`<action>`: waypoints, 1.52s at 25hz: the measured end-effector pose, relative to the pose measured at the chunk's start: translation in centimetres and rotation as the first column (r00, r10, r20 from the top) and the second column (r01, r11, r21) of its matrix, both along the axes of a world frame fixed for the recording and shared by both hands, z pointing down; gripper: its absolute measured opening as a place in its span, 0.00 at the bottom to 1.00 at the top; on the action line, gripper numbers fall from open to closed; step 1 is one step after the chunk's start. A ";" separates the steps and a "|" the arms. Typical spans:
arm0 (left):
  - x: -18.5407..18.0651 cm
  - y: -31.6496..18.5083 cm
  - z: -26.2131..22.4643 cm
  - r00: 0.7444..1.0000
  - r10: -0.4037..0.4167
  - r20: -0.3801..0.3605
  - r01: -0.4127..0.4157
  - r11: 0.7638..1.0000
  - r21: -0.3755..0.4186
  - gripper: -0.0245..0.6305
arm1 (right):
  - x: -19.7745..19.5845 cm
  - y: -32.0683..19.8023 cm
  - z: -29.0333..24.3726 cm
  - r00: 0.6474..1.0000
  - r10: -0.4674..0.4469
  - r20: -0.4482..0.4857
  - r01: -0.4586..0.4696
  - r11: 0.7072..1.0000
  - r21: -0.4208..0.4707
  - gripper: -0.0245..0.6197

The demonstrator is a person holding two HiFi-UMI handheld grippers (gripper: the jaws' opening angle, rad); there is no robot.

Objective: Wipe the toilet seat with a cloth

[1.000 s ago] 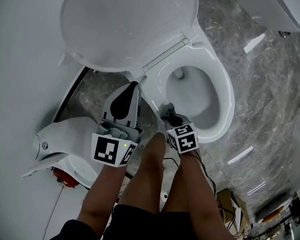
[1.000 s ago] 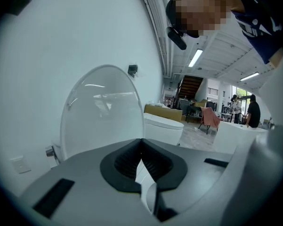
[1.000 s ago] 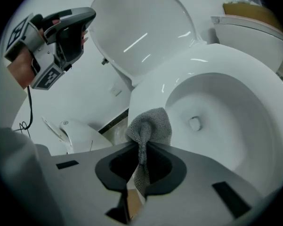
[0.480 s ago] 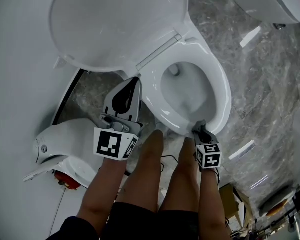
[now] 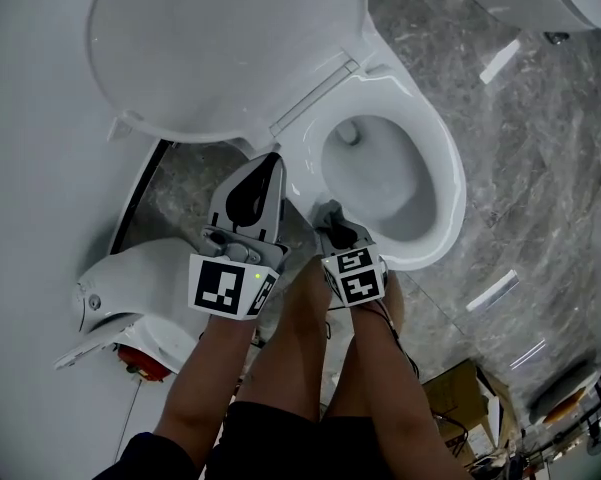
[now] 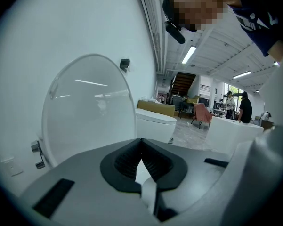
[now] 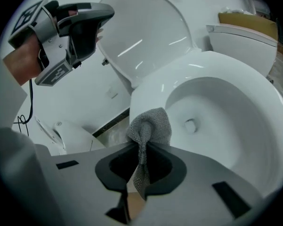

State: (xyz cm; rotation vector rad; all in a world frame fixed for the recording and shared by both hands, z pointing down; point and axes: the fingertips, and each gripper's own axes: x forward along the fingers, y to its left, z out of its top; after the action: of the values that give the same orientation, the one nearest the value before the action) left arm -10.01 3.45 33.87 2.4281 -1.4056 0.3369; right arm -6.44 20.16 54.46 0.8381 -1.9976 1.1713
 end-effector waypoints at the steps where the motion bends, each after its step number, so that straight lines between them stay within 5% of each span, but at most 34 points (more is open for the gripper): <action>1: 0.0 0.0 0.0 1.000 0.001 0.000 -0.001 1.000 -0.002 0.06 | -0.6 -0.2 -0.2 1.000 -0.019 0.009 0.019 1.000 0.005 0.12; 6: 0.6 -0.3 0.1 1.000 0.014 -0.002 -0.014 1.000 -0.004 0.06 | 1.7 2.6 -0.5 0.998 -0.060 0.005 0.060 0.998 -0.024 0.12; 11: 1.5 -0.7 0.2 1.000 0.018 -0.015 -0.018 1.000 -0.001 0.06 | 10.7 7.4 0.1 0.989 -0.081 -0.121 0.071 0.994 -0.088 0.12; 16: 2.0 -0.8 0.1 1.000 0.023 -0.016 -0.023 1.000 0.001 0.06 | 20.9 7.3 0.2 0.959 0.045 -0.279 -0.060 0.997 -0.048 0.12; 19: 2.0 -0.7 0.2 1.000 0.020 -0.009 -0.020 1.000 -0.001 0.06 | 23.5 5.8 0.2 0.937 0.076 -0.341 -0.076 0.997 0.014 0.12; 23: 1.9 -0.4 0.3 1.000 0.007 -0.001 -0.007 1.000 -0.006 0.06 | 21.9 6.4 0.4 0.951 0.072 -0.300 -0.076 0.997 -0.003 0.12; 32: 3.8 0.3 0.3 1.000 0.005 0.001 -0.005 1.000 -0.003 0.06 | 5.9 7.7 -0.4 0.989 -0.142 -0.041 0.142 0.990 -0.009 0.12; 38: 5.3 1.2 0.2 1.000 0.016 -0.003 -0.016 1.000 -0.008 0.06 | 8.3 9.8 -0.5 0.965 -0.256 -0.050 0.255 0.967 -0.025 0.12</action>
State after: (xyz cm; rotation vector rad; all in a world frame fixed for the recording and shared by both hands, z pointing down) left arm -4.71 4.64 34.09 2.4334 -1.3818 0.3426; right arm 1.82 29.92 53.98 0.5750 -1.9802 1.0073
